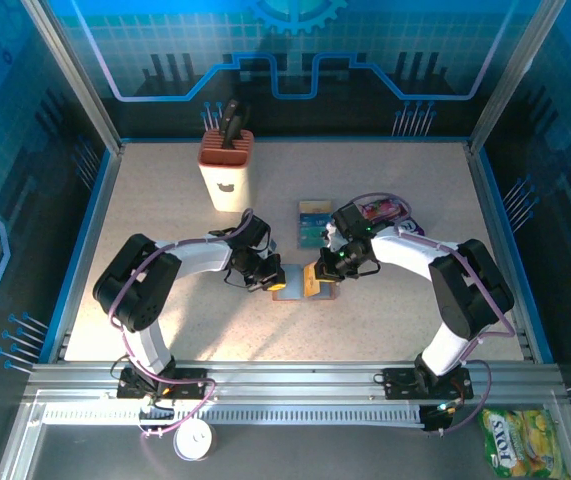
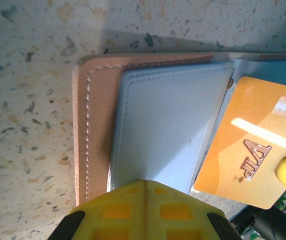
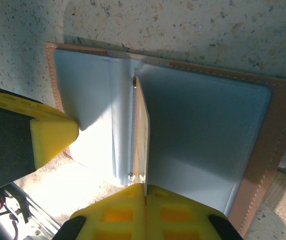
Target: Take the credit cards out of the card holder
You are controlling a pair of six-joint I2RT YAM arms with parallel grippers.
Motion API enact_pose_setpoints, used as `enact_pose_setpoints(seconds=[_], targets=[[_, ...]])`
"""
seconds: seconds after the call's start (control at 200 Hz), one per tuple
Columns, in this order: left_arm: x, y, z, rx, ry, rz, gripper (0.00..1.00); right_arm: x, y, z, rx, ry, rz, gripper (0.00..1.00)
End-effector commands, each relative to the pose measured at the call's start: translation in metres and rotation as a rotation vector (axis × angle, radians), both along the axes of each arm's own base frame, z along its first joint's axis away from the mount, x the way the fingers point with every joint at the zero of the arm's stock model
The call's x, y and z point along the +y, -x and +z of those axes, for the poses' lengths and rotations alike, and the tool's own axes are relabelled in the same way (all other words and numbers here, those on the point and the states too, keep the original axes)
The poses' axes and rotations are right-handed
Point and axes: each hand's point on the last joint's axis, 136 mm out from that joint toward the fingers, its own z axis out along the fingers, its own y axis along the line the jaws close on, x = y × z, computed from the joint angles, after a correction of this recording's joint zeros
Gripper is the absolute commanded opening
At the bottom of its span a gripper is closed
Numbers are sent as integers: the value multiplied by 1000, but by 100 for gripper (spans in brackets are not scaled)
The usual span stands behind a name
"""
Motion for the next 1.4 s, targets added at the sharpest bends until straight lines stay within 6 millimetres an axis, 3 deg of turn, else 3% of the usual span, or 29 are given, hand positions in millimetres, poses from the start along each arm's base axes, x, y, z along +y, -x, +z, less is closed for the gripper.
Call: enact_pose_setpoints(seconds=[0.0, 0.61, 1.071, 1.396], targets=[[-5, -4, -1, 4, 4, -8, 2, 3, 3, -6, 22, 13, 1, 7], [-14, -2, -4, 10, 5, -29, 1, 6, 3, -1, 13, 13, 4, 7], [4, 0, 3, -30, -74, -37, 2, -18, -19, 59, -179, 120, 108, 0], [13, 2, 6, -35, -74, -29, 2, -29, -46, 99, -489, 300, 568, 0]])
